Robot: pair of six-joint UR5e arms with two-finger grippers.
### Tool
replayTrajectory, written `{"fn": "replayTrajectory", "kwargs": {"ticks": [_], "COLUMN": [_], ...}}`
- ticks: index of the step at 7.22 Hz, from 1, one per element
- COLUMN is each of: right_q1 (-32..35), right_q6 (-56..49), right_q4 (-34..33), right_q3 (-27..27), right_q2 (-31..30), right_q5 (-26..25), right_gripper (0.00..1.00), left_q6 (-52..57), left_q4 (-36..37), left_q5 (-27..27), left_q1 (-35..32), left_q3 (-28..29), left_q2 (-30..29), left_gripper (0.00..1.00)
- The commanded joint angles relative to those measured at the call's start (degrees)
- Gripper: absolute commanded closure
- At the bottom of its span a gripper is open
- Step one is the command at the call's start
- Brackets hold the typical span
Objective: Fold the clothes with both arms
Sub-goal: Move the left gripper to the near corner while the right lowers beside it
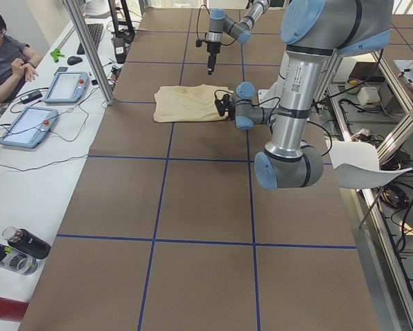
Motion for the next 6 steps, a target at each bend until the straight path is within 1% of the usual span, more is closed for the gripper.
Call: {"fn": "replayTrajectory", "kwargs": {"ticks": [1,3,4,5,6], "right_q1": [0.0,-1.8,-5.4,-10.0,-12.3], "right_q6": [0.0,6.0,14.4,19.0,19.1], "right_q4": [0.0,0.0,-0.1,-0.7,-5.0], "right_q3": [0.0,0.0,0.0,0.0,-0.1], "right_q2": [-0.1,0.1,0.7,1.0,2.7], "right_q5": [0.0,-1.0,-4.9,-11.1,-14.0], "right_gripper": [0.01,0.01,0.01,0.0,0.0], "left_q6": [0.2,0.2,0.2,0.2,0.2], "left_q4": [0.0,0.1,0.1,0.1,0.1], "left_q5": [0.0,-0.1,-0.1,-0.1,-0.1], "left_q1": [-0.1,-0.3,-0.3,-0.4,-0.4], "left_q3": [0.0,-0.2,-0.6,-0.9,-0.9], "left_q2": [0.0,0.0,0.0,0.0,0.0], "left_gripper": [1.0,1.0,1.0,1.0,1.0]}}
